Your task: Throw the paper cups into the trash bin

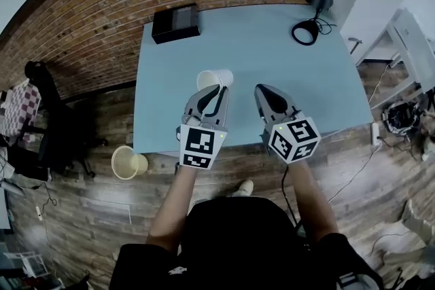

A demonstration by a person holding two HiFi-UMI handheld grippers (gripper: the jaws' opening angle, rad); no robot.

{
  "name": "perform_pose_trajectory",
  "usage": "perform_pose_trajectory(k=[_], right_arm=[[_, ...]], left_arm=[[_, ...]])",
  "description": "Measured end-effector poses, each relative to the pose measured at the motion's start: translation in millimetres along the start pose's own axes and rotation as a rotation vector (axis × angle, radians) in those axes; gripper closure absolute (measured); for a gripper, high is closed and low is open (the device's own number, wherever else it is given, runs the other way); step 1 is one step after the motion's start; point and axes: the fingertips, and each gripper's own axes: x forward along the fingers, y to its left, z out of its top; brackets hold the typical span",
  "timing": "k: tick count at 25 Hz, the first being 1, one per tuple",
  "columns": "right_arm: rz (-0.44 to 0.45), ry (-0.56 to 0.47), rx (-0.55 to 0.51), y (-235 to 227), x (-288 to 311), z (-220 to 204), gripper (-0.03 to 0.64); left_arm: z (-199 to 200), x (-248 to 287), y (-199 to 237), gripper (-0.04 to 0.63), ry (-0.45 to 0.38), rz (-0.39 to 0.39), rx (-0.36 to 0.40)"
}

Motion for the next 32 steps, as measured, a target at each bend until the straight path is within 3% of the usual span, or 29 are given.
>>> perform_pose_trajectory(k=[11,32], right_arm=[[0.108,0.028,-0.031,101.8,41.1,-14.6,0.621],[0.279,0.072,-0.083,323.7,86.3,-49.7,0.621]], left_arm=[[-30.8,-91.8,76.3,0.563,0.011,0.122,-0.04],[-80.7,-277.5,170.6,0.563,0.008,0.237,-0.072]])
